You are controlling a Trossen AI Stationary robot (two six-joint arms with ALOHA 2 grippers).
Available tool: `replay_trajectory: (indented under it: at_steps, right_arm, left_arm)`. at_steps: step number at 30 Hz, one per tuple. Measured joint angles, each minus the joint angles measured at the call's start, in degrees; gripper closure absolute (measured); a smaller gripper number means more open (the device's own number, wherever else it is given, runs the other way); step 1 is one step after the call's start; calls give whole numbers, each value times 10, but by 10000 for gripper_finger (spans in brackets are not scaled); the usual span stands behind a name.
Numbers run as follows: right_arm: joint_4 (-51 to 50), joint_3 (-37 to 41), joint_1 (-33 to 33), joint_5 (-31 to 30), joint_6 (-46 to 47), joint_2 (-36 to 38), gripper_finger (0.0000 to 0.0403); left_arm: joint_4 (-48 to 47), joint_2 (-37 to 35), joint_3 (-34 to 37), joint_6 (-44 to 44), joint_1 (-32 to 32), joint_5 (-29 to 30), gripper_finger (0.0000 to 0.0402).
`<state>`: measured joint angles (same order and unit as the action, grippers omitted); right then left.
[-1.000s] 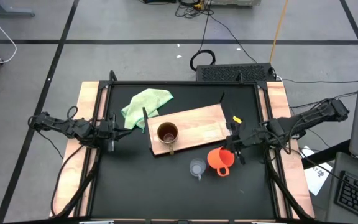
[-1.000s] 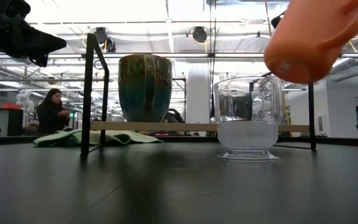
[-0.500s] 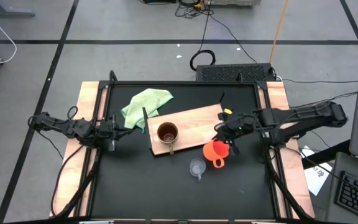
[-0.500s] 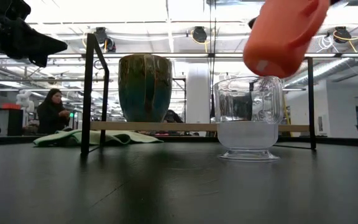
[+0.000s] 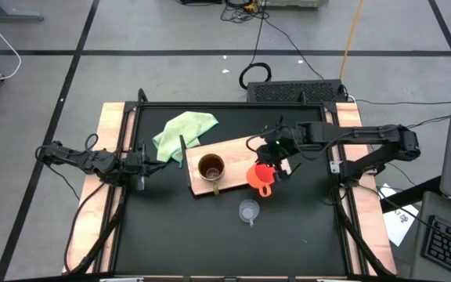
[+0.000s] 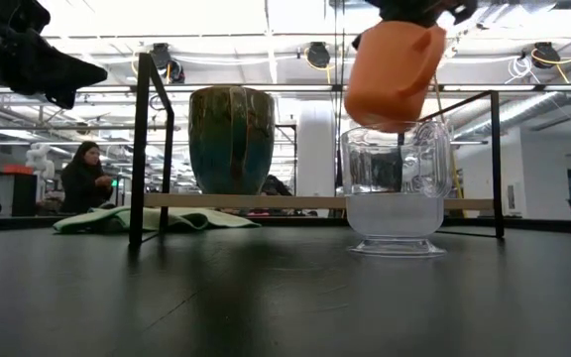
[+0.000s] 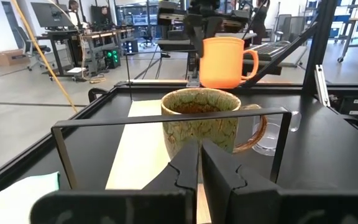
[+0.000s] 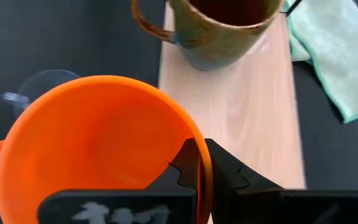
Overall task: Stack small to large cups/mugs on shelf
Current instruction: Put the orange mug on the shelf
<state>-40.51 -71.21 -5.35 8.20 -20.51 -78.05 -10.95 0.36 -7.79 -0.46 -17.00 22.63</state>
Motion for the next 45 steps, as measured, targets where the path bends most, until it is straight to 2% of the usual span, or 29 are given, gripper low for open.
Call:
replay_trajectory:
  at_steps: [5,14,23,45]
  right_arm:
    - [1,-8,-39,39,-26,-31,402]
    - [3,-8,-89,43,-58,-77,402]
    - [32,-9,-90,42,-73,-94,402]
    - [-16,-6,-81,40,-55,-100,402]
  left_arm:
    - [0,0,0,1,0,0,380]
    - [-6,0,0,6,0,0,380]
    - [-10,0,0,16,0,0,380]
    - [-10,0,0,13,0,4,380]
